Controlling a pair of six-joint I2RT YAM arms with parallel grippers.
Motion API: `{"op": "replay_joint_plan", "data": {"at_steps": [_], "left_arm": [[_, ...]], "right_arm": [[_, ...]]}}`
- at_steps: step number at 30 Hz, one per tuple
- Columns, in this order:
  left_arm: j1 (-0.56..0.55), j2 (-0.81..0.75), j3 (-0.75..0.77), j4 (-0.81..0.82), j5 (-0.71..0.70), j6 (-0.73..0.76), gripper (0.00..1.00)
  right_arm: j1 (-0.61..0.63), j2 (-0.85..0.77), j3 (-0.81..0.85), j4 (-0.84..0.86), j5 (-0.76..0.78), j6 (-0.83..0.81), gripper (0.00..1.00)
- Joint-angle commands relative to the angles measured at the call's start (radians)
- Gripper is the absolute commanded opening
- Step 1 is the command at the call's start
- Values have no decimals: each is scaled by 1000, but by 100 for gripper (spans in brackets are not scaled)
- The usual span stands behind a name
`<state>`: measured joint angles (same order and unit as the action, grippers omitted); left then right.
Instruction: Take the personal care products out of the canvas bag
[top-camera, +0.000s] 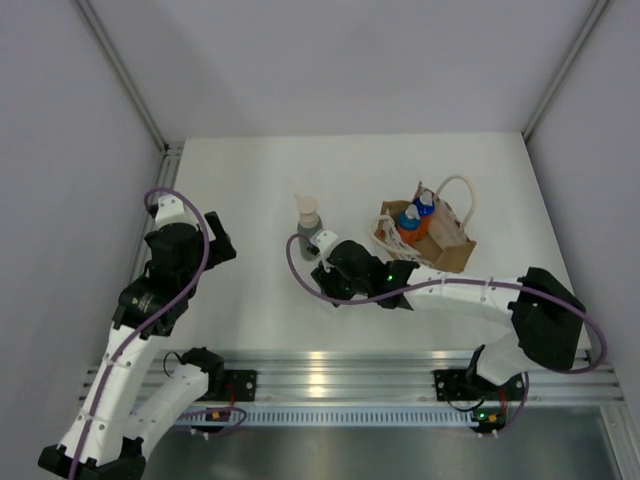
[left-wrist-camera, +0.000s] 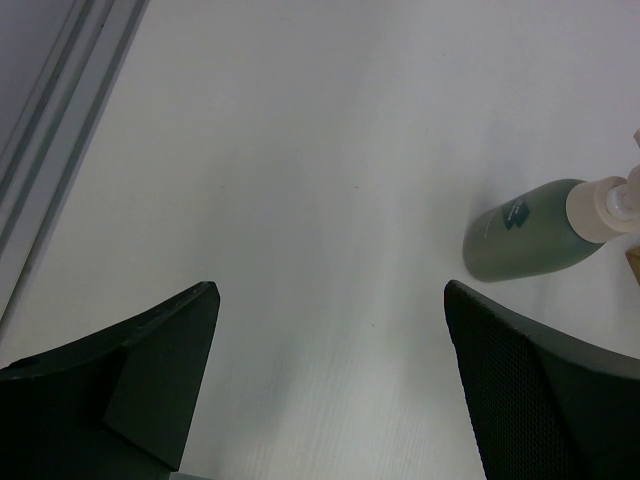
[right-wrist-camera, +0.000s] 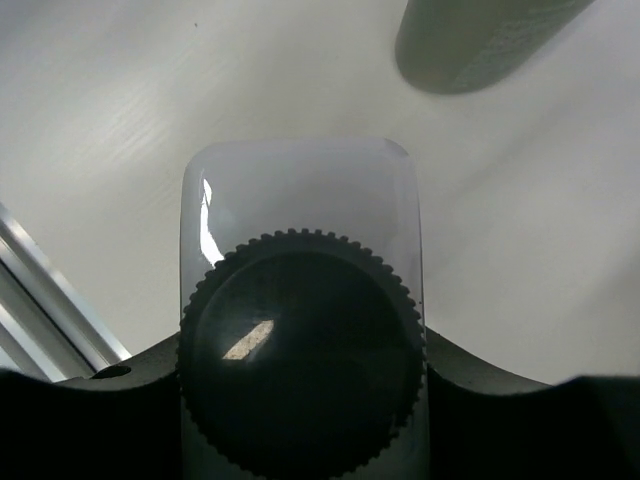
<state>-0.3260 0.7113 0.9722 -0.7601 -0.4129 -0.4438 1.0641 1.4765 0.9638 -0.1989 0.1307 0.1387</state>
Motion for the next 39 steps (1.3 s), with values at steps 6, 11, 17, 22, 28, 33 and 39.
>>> {"op": "replay_joint_plan", "data": {"at_steps": [6,11,17,22,28,33,39], "left_arm": [[5,-1,0,39,5,5,98],[4,0,13,39,42,5,98],[4,42,80,41,159,-42,98],[-49,192,201,138,445,-151,98],[-347,459,413,197,309,-154,98],[-493,805,650,200,232,-108,98],[-562,1068,809,197,241,-113,86]], "right_arm": [[11,-27,-26,331,9,5,35],[13,-96,-77,328,12,9,81],[14,-231,-76,247,27,-4,89],[11,-508,-97,134,195,4,93],[2,-761,-56,-109,450,47,96],[-24,-893,-33,-316,725,139,99],[-30,-952,-48,-407,744,167,100]]}}
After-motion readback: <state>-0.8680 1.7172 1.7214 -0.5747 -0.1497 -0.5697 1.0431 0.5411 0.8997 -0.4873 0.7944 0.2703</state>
